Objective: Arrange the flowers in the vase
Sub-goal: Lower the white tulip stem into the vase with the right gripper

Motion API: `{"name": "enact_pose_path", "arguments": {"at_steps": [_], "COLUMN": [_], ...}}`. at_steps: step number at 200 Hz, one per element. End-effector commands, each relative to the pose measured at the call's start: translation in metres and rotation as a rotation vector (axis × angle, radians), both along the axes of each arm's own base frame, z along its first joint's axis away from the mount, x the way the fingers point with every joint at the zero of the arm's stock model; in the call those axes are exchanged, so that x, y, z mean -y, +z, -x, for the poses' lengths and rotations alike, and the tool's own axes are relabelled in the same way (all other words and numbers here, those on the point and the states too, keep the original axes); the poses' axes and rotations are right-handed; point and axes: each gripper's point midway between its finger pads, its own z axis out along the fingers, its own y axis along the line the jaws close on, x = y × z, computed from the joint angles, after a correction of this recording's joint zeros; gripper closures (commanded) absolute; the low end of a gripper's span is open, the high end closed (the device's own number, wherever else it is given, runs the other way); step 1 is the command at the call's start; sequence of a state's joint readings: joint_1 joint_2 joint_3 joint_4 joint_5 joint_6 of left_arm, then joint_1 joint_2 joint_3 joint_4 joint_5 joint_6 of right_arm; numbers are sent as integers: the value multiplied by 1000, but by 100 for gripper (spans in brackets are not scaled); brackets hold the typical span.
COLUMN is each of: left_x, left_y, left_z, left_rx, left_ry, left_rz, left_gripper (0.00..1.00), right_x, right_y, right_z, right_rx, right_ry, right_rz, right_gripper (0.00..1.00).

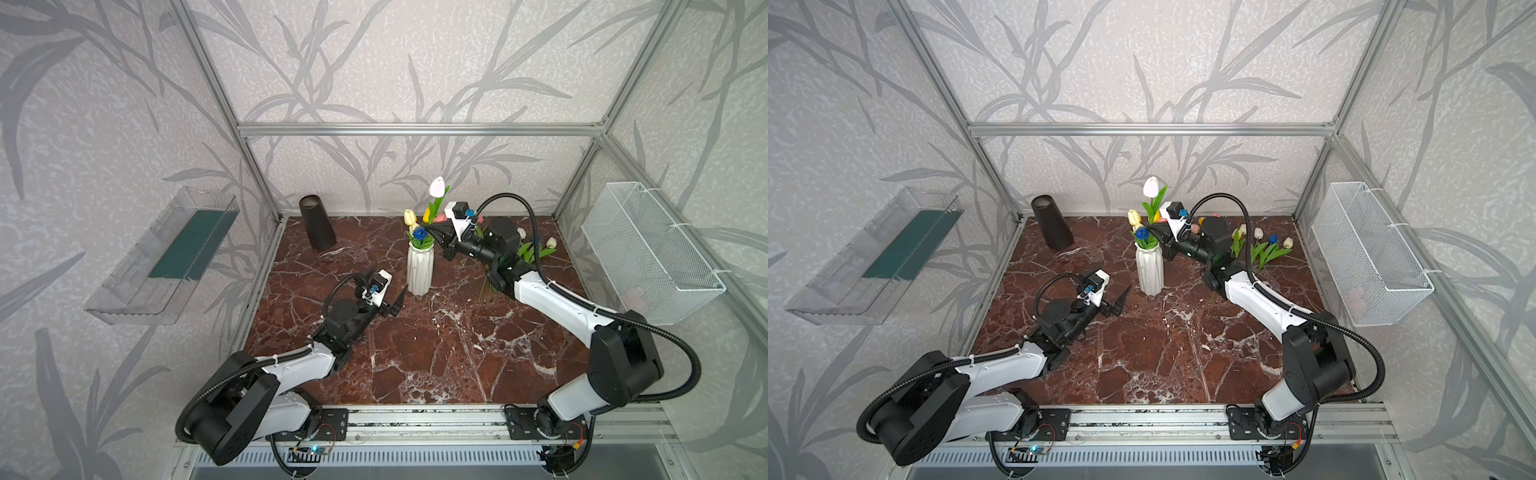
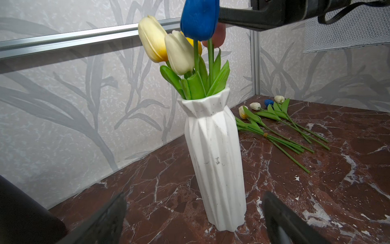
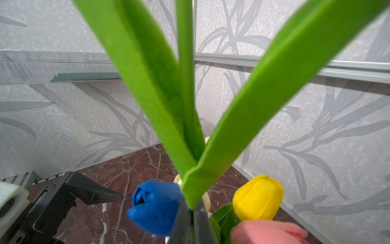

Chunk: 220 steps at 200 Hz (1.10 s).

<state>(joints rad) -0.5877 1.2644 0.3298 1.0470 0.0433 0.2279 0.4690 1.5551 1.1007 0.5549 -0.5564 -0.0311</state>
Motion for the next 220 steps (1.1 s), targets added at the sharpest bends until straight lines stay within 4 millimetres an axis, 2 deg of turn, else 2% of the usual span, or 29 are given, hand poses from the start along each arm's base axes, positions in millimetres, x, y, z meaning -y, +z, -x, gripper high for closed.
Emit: {"name": "enact_pose_path", "arguments": {"at_steps": [1,18,35,74,90,105,159,186,220], "left_x": [1,2,2,1,1,0,-3,-1,-2], "left_y": [14,13,14,14,14,14,12,11,11], "left_z": [-2,-3,-3,-3,-2,-2,0,-1,0], "left_rx": [47,47,52,51,55,58,50,50,49], "left_ry": [-4,-5,-5,-2,0,1,8,3,5], "left_rz": [28,28,29,27,30,35,33,35,37], "left_gripper": [0,1,0,1,0,0,0,0,0], "right_x": [-5,-5,0,0,-1,1,14,9,0], "right_y": [-52,-61,-60,-29,-23,-18,18,6,-29], "right_z": [-2,-3,-6,-5,0,0,3,-1,-9], "right_rx": [-65,-60,-45,-45,-31,-29,26,-8,-74], "right_ry": [2,-10,-49,-41,-24,-32,-101,-81,-55], "right_rz": [85,96,94,92,91,106,115,128,138], "right_gripper": [100,100,100,100,100,100,100,100,100]}}
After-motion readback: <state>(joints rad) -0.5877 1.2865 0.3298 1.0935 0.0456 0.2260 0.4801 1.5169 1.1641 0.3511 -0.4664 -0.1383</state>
